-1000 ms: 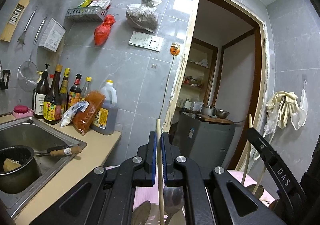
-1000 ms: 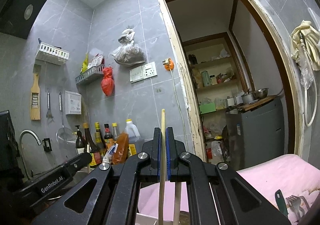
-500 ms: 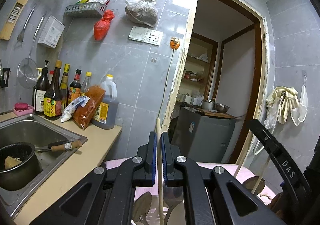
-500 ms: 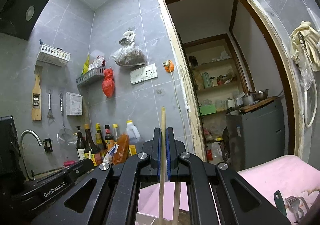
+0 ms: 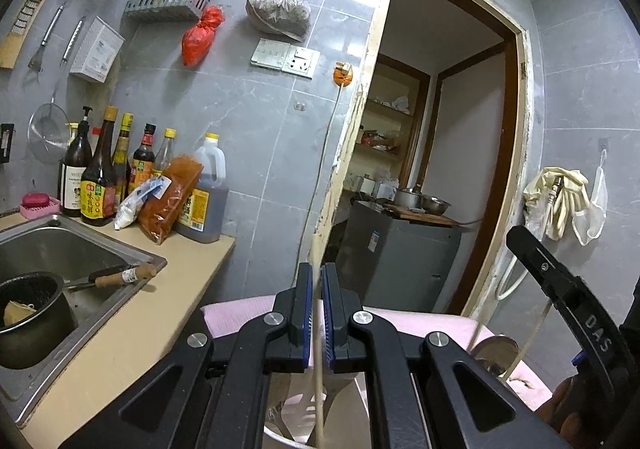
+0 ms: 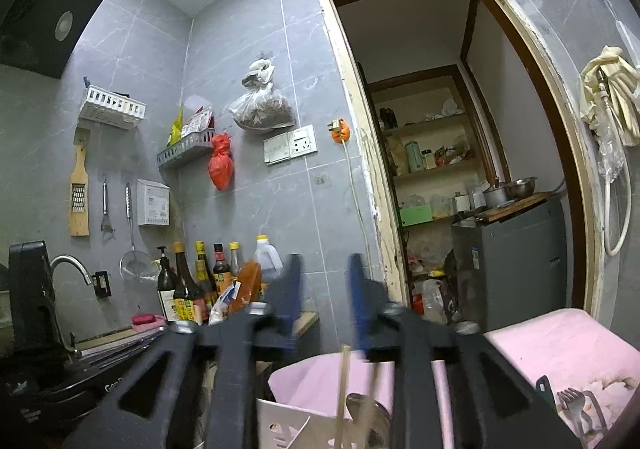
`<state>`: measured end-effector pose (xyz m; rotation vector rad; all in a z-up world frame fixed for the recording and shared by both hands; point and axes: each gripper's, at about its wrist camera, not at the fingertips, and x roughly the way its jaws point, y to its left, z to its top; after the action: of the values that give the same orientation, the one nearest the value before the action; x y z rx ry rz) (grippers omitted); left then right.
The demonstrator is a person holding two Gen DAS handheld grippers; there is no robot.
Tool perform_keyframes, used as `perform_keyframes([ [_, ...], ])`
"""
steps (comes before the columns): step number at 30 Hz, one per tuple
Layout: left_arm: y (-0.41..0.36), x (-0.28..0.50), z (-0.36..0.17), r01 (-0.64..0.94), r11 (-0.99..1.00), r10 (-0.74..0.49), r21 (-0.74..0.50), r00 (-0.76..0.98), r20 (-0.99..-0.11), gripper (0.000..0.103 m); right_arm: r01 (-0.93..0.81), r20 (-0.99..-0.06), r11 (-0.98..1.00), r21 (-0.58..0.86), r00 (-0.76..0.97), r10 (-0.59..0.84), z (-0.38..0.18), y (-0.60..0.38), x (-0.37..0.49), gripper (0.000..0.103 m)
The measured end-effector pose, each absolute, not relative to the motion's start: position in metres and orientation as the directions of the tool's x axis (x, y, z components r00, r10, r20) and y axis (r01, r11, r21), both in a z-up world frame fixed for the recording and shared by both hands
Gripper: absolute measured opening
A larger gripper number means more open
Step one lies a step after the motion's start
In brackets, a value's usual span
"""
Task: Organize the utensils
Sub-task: 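Open both tools to release the chopsticks into the caddy, then move both open tools back over the knife, fork and tongs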
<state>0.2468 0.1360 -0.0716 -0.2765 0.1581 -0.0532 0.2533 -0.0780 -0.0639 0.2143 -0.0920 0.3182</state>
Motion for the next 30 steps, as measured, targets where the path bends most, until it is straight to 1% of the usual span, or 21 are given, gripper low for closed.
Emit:
perform_keyframes([
  [4, 0.136, 0.245, -0.068, 0.038, 0.956, -0.089, -0.289, 0.982, -0.166, 0.008, -0.321, 0.107, 0.924, 0.208, 0.946, 0.305, -0.062, -0.081, 0.249, 0.032],
  [6, 0.135, 0.243, -0.063, 0.045, 0.957, -0.097, -0.287, 0.980, -0.171, 0.015, -0.322, 0.102, 0.923, 0.211, 0.946, 0.307, -0.061, -0.082, 0.247, 0.033],
  [8, 0.133, 0.241, -0.059, 0.049, 0.958, -0.102, -0.284, 0.979, -0.176, 0.022, -0.319, 0.098, 0.922, 0.218, 0.948, 0.304, -0.058, -0.085, 0.244, 0.038],
  [11, 0.129, 0.237, -0.051, 0.051, 0.959, -0.106, -0.277, 0.976, -0.188, 0.025, -0.307, 0.088, 0.923, 0.234, 0.952, 0.294, -0.050, -0.092, 0.238, 0.046],
  [13, 0.125, 0.233, -0.045, 0.051, 0.962, -0.106, -0.269, 0.975, -0.193, 0.030, -0.294, 0.082, 0.925, 0.242, 0.956, 0.282, -0.044, -0.099, 0.235, 0.053],
  [15, 0.122, 0.229, -0.037, 0.049, 0.961, -0.103, -0.271, 0.976, -0.191, 0.042, -0.277, 0.073, 0.928, 0.251, 0.961, 0.267, -0.035, -0.109, 0.230, 0.057],
  [17, 0.119, 0.225, -0.029, 0.046, 0.960, -0.102, -0.276, 0.977, -0.189, 0.045, -0.258, 0.063, 0.932, 0.253, 0.966, 0.251, -0.027, -0.118, 0.226, 0.062],
  [19, 0.112, 0.222, -0.019, 0.044, 0.963, -0.098, -0.265, 0.976, -0.195, 0.048, -0.237, 0.051, 0.938, 0.251, 0.971, 0.232, -0.018, -0.130, 0.222, 0.070],
  [20, 0.109, 0.220, -0.016, 0.043, 0.965, -0.095, -0.259, 0.976, -0.195, 0.052, -0.229, 0.045, 0.941, 0.248, 0.973, 0.224, -0.014, -0.134, 0.221, 0.071],
  [21, 0.104, 0.218, -0.011, 0.042, 0.967, -0.093, -0.251, 0.977, -0.194, 0.059, -0.220, 0.039, 0.944, 0.245, 0.975, 0.217, -0.011, -0.141, 0.218, 0.075],
  [22, 0.100, 0.216, -0.006, 0.042, 0.969, -0.091, -0.243, 0.977, -0.193, 0.063, -0.209, 0.031, 0.947, 0.243, 0.978, 0.208, -0.007, -0.147, 0.216, 0.079],
  [23, 0.096, 0.214, -0.002, 0.043, 0.970, -0.090, -0.238, 0.977, -0.192, 0.070, -0.197, 0.025, 0.950, 0.242, 0.980, 0.197, -0.005, -0.153, 0.214, 0.082],
  [24, 0.092, 0.212, 0.002, 0.045, 0.972, -0.090, -0.232, 0.978, -0.190, 0.074, -0.188, 0.018, 0.952, 0.241, 0.982, 0.190, -0.002, -0.159, 0.213, 0.085],
  [25, 0.085, 0.210, 0.007, 0.046, 0.974, -0.090, -0.223, 0.978, -0.188, 0.076, -0.179, 0.009, 0.954, 0.240, 0.983, 0.183, 0.000, -0.166, 0.211, 0.087],
  [27, 0.074, 0.206, 0.014, 0.047, 0.977, -0.087, -0.206, 0.978, -0.188, 0.085, -0.160, -0.010, 0.959, 0.233, 0.986, 0.167, 0.003, -0.179, 0.209, 0.091],
  [28, 0.069, 0.205, 0.017, 0.048, 0.979, -0.086, -0.200, 0.979, -0.185, 0.088, -0.151, -0.021, 0.962, 0.228, 0.987, 0.159, 0.004, -0.186, 0.208, 0.094],
  [30, 0.055, 0.202, 0.022, 0.051, 0.981, -0.085, -0.188, 0.980, -0.181, 0.097, -0.136, -0.041, 0.967, 0.217, 0.988, 0.148, 0.006, -0.198, 0.206, 0.097],
])
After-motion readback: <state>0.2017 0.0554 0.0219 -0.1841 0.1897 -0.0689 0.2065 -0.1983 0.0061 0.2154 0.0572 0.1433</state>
